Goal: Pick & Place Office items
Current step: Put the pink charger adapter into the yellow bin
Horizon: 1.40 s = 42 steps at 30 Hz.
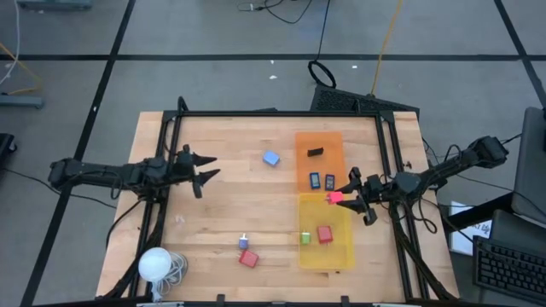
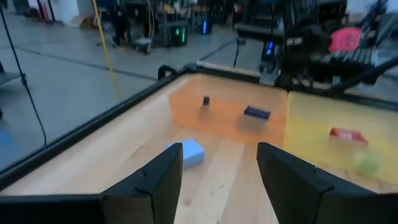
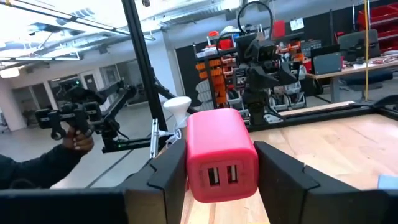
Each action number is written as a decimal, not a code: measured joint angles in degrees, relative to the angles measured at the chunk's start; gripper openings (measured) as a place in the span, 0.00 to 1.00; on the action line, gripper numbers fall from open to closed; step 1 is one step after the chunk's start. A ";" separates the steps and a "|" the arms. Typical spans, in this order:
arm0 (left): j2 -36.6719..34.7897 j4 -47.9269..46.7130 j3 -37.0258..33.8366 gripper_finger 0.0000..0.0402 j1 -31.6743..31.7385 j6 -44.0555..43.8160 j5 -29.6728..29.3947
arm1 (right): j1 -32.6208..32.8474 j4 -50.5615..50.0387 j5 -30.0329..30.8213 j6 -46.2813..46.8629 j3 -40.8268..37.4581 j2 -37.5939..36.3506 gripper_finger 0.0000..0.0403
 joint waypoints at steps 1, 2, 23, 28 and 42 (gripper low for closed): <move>-1.33 0.33 -0.63 0.52 0.01 0.13 -0.05 | 0.00 0.10 -0.02 0.01 -0.02 -0.04 0.37; -2.47 0.38 -1.19 0.52 0.06 0.13 -0.22 | 0.00 0.09 -0.05 0.02 -0.04 -0.02 0.37; -6.96 3.15 -7.40 0.52 0.24 0.68 -0.52 | 0.00 -0.46 -0.22 2.26 -0.22 3.54 0.37; -6.96 3.13 -7.40 0.52 0.24 0.48 -0.52 | 0.00 -0.47 -0.26 4.27 -0.26 5.53 0.37; -6.96 2.74 -7.40 0.52 0.22 0.27 -0.54 | -1.16 -0.42 -0.41 4.36 0.57 12.42 0.37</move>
